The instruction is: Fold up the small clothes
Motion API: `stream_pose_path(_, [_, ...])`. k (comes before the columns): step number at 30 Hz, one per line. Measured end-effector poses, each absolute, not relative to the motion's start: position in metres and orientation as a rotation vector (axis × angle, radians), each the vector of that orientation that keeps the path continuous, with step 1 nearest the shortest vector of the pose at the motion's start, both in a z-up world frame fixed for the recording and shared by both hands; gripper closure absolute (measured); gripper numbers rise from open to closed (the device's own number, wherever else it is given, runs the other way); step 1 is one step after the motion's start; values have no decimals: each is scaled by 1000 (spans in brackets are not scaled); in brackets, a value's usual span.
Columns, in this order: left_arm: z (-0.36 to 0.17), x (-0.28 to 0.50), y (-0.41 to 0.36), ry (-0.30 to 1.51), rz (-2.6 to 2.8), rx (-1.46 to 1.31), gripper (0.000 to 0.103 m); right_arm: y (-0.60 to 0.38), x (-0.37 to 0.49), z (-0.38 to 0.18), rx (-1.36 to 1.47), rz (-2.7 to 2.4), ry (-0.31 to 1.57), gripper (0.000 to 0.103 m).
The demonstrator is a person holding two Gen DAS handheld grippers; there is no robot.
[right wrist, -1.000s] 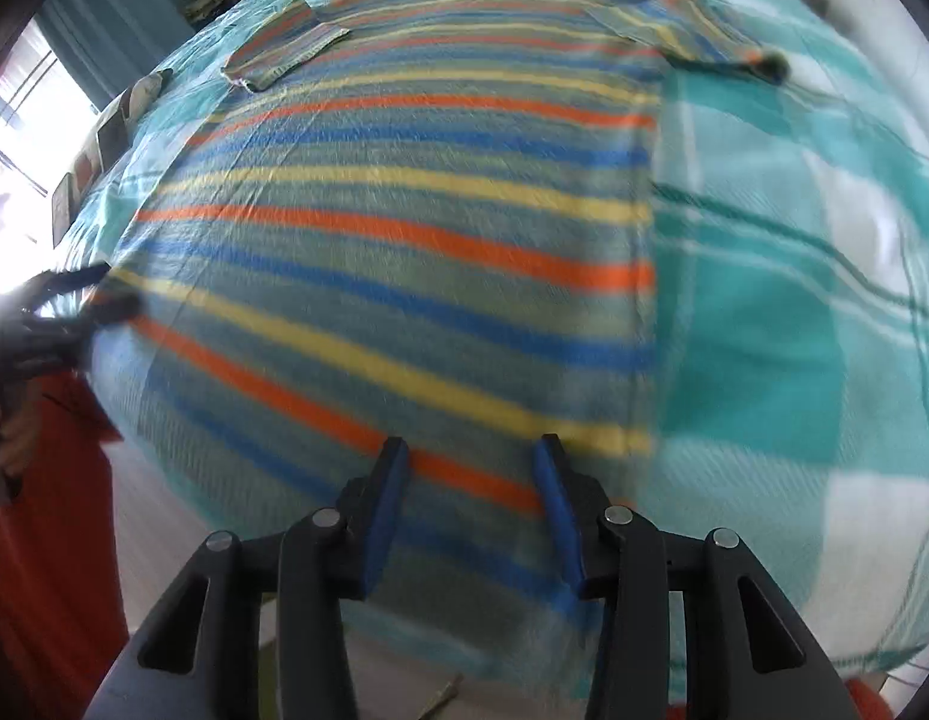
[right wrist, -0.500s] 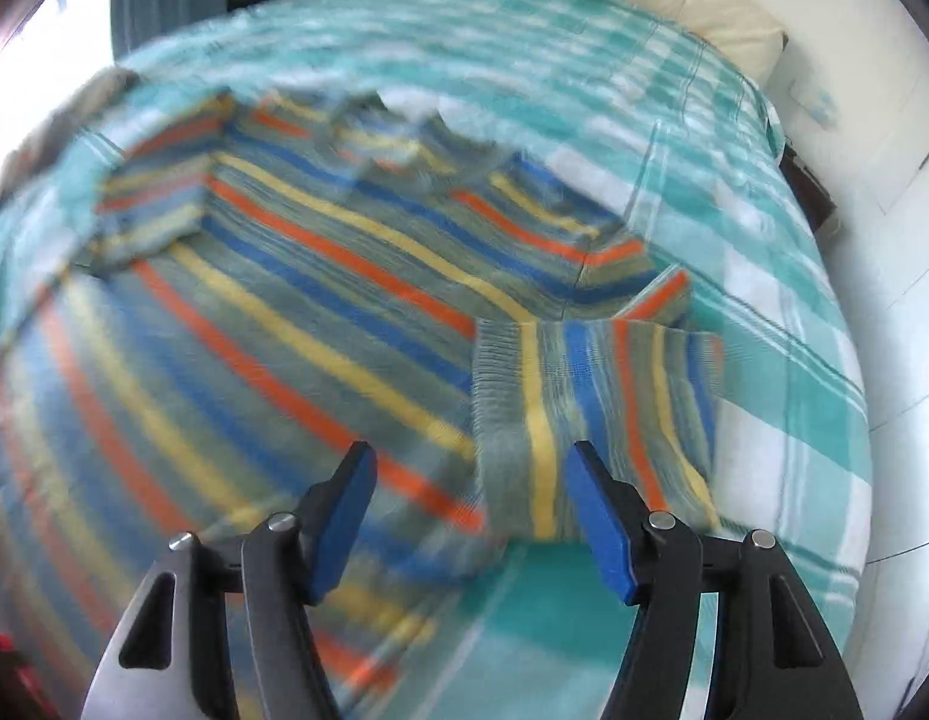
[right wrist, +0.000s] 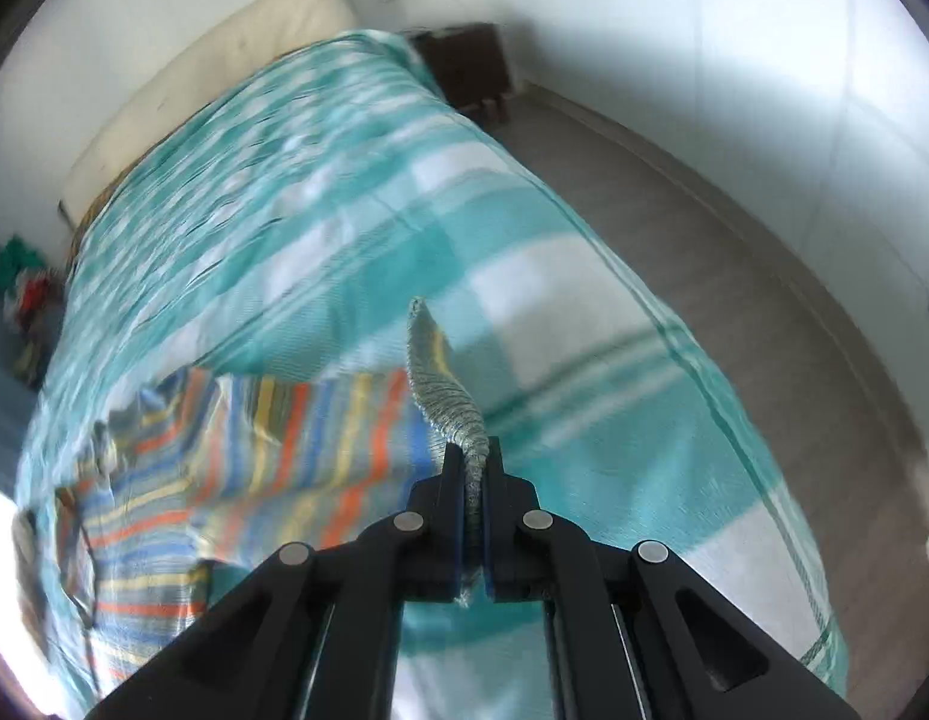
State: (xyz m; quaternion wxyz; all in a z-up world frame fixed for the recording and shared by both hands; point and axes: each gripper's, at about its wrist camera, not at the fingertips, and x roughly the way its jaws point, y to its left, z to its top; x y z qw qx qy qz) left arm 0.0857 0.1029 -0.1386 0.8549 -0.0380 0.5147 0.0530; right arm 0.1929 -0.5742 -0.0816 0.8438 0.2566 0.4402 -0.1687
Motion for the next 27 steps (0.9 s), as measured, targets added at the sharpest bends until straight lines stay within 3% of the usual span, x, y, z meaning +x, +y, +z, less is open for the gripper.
stream_pose_path(5, [-139, 82, 100, 1088, 121, -51, 12, -570, 184, -112, 576, -403, 954, 100])
stream_pose_path(9, [-142, 82, 103, 1102, 136, -59, 12, -551, 198, -115, 340, -450, 997, 100])
stream_pose_path(13, [-141, 82, 106, 1110, 146, -51, 12, -565, 193, -122, 413, -440, 1006, 101])
stream_pose_path(18, [-128, 75, 116, 1106, 160, -76, 12, -574, 169, -107, 422, -460, 975, 90])
stream_pose_path(23, [-105, 79, 112, 1086, 135, -48, 12, -550, 161, -72, 305, -363, 894, 89])
stream_pose_path(27, [-61, 102, 97, 1033, 41, -38, 12, -535, 175, -102, 322, -239, 996, 83])
